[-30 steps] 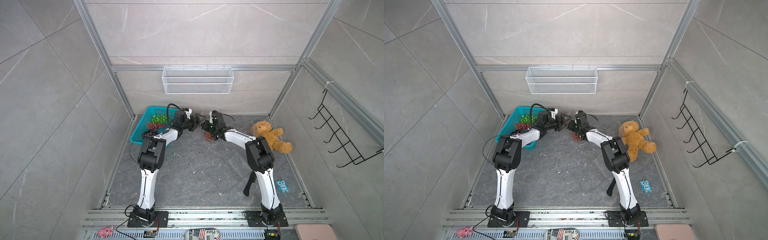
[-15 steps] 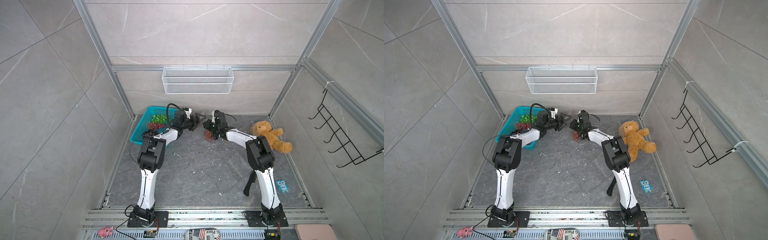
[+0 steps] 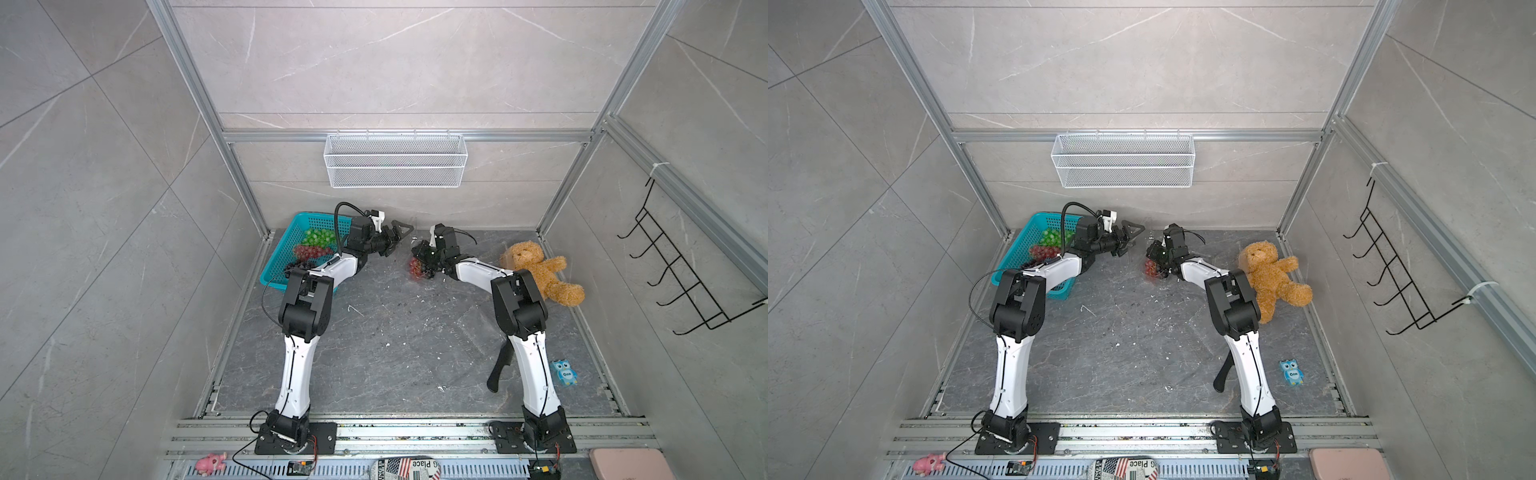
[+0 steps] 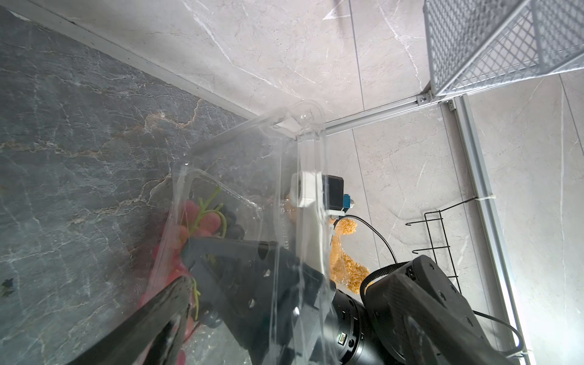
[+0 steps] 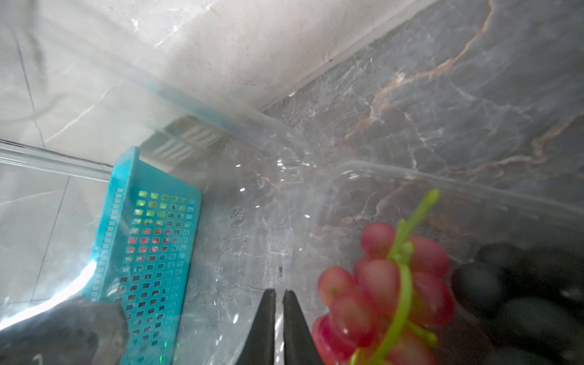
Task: Pack grapes into containers
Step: Close the packing box at the center of the board.
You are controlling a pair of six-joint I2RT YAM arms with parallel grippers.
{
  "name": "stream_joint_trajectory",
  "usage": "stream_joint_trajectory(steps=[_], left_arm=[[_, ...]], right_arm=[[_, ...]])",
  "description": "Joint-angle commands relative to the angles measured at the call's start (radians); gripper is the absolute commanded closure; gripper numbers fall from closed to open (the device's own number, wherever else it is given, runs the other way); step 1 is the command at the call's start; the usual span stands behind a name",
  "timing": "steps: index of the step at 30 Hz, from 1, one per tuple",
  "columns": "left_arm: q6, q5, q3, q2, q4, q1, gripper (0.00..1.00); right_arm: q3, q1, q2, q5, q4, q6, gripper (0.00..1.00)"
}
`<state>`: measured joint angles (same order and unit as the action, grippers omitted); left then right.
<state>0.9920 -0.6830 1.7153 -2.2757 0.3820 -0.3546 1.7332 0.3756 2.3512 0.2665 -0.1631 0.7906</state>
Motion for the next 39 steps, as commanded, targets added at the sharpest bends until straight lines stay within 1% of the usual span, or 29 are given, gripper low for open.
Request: stream_joint_trajectory(steps=[1, 15, 25, 33, 39], left_arm=[[0.009, -0.018, 0.033, -0.014, 0.021, -0.006, 0.00], [0.033, -0.020, 0.027, -0.020, 0.046, -0.007, 0.00], [0.044, -0.017, 0.016, -0.018, 0.064, -0.008, 0.00], [0.035, -0.007, -0.011, -0.006, 0.060, -0.009, 0.00], [-0.003, 0.030, -0.050, 0.024, -0.001, -0.003, 0.00]], right_arm=[[0.026, 0.006, 0.028, 0.031, -0.032, 0.014, 0.89], [0.065, 0.012, 0.042, 0.058, -0.029, 0.016, 0.89], [0.102, 0.048, 0.061, 0.064, -0.015, 0.018, 0.89], [0.050, 0.064, 0.032, 0.059, -0.044, 0.027, 0.90], [-0.002, 0.063, -0.002, 0.069, -0.075, 0.038, 0.89]])
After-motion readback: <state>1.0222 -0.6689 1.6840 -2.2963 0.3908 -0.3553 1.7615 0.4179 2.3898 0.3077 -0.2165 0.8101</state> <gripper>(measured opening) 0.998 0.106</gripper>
